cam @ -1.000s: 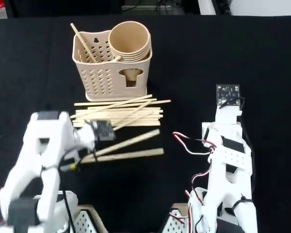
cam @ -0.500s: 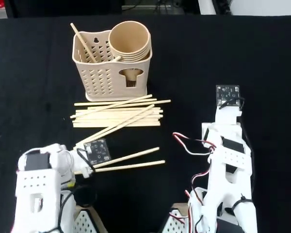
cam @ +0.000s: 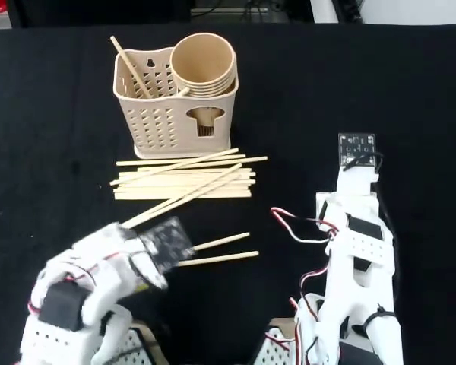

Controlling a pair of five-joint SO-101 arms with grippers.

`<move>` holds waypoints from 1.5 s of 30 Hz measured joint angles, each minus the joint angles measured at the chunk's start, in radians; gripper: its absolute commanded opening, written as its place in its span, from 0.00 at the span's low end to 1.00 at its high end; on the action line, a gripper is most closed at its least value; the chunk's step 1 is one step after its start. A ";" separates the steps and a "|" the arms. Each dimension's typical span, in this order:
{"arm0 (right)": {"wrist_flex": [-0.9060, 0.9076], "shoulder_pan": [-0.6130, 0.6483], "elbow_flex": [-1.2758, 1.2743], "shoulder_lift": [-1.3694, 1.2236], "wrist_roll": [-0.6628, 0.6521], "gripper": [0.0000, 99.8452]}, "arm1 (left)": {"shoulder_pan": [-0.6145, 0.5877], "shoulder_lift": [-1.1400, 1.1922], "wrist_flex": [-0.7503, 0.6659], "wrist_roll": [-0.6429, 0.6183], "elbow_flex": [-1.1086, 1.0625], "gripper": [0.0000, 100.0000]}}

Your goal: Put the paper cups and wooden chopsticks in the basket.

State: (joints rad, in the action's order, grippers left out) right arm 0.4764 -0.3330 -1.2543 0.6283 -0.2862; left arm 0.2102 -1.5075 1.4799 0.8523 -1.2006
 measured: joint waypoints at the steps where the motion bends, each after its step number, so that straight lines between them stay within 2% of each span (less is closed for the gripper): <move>1: 0.000 0.000 0.000 0.000 0.000 0.02 | 0.077 0.003 -0.026 -0.048 0.008 0.25; 4: 0.002 0.000 0.000 0.000 0.000 0.02 | 0.249 0.061 -0.146 -0.146 0.011 0.25; 8: 0.005 -0.006 0.000 0.000 0.000 0.02 | 0.345 0.279 -0.319 -0.170 0.032 0.25; 12: 0.035 -0.061 0.003 0.000 0.046 0.02 | 0.402 0.563 -0.439 -0.176 0.129 0.25; 21: 0.069 -0.164 0.011 0.000 0.110 0.02 | 0.496 1.177 -0.608 -0.184 0.422 0.25; 26: 0.069 -0.178 0.011 0.009 0.129 0.02 | 0.496 1.413 -0.628 -0.189 0.559 0.25; 31: 0.069 -0.176 0.011 0.009 0.130 0.02 | 0.496 1.556 -0.628 -0.178 0.678 0.24; 38: 0.069 -0.173 0.011 0.009 0.130 0.02 | 0.499 1.640 -0.626 -0.130 0.741 0.13; 45: 0.069 -0.173 0.011 0.009 0.130 0.02 | 0.509 1.674 -0.614 -0.130 0.750 0.09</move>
State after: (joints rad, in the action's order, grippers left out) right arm 0.5455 -0.5063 -1.2436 0.6375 -0.1557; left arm 0.7196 0.1665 0.8661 0.7219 -0.4503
